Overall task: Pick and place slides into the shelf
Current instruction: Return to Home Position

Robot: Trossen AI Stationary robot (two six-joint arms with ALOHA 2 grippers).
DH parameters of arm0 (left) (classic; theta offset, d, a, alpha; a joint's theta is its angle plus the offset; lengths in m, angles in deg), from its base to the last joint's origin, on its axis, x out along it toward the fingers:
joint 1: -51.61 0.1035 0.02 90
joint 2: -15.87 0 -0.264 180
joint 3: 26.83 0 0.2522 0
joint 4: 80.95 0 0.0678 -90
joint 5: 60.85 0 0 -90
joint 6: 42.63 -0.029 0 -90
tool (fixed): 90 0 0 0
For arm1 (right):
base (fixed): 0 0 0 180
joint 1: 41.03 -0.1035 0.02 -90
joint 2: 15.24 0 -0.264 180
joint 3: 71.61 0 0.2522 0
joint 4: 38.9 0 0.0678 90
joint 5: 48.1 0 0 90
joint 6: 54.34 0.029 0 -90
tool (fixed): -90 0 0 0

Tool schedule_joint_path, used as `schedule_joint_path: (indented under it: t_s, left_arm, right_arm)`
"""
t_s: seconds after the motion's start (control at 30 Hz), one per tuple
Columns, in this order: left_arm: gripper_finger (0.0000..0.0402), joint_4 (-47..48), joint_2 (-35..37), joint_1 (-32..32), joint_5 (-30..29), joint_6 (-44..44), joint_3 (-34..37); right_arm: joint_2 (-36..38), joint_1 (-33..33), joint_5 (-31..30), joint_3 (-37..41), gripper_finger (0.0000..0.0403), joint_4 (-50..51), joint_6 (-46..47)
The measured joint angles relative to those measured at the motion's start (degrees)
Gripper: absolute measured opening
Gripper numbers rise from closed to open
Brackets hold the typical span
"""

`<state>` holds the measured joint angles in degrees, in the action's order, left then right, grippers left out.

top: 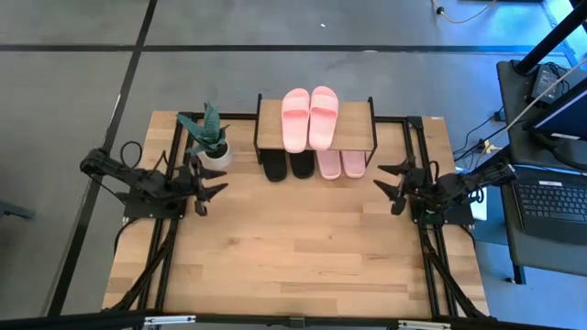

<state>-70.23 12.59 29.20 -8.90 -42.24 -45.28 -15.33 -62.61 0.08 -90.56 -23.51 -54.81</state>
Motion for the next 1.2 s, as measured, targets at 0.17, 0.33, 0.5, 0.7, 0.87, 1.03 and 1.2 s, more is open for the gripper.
schedule_joint_path:
  t_s: [0.17, 0.33, 0.5, 0.7, 0.87, 1.03, 1.2]
  left_arm:
    - [0.0164, -0.2, 3.2, 0.0, 0.0, 0.6, 3.4]
    - [0.0164, -1.2, 3.2, 0.0, 1.2, 0.9, 4.2]
    - [0.0164, -1.1, 3.2, 0.0, 4.7, -0.8, 4.2]
    - [0.0164, -1.1, 3.2, 1.7, 4.1, -2.5, 4.2]
    - [0.0164, -1.1, 3.2, 5.4, 4.1, -2.6, 4.2]
    - [0.0164, -1.1, 3.2, 9.6, 4.1, -4.0, 4.2]
    - [0.0164, -1.1, 3.2, 14.7, 3.7, -4.1, 4.2]
  right_arm:
    - [0.0, 0.0, 0.1, 2.1, 0.0242, -1.5, 0.2]
    - [0.0, 0.0, 0.0, 4.8, 0.0242, -5.9, 0.0]
    - [-0.1, 0.0, -0.1, 4.8, 0.0242, -6.1, -2.2]
    - [-0.1, 2.4, -0.1, 4.8, 0.0242, -6.1, -3.6]
    - [-0.1, 6.0, -0.1, 4.8, 0.0242, -6.1, -2.8]
    - [-0.1, 9.3, -0.1, 4.8, 0.0242, -6.0, -4.3]
    - [-0.1, 12.9, -0.2, 4.8, 0.0242, -6.0, -6.3]
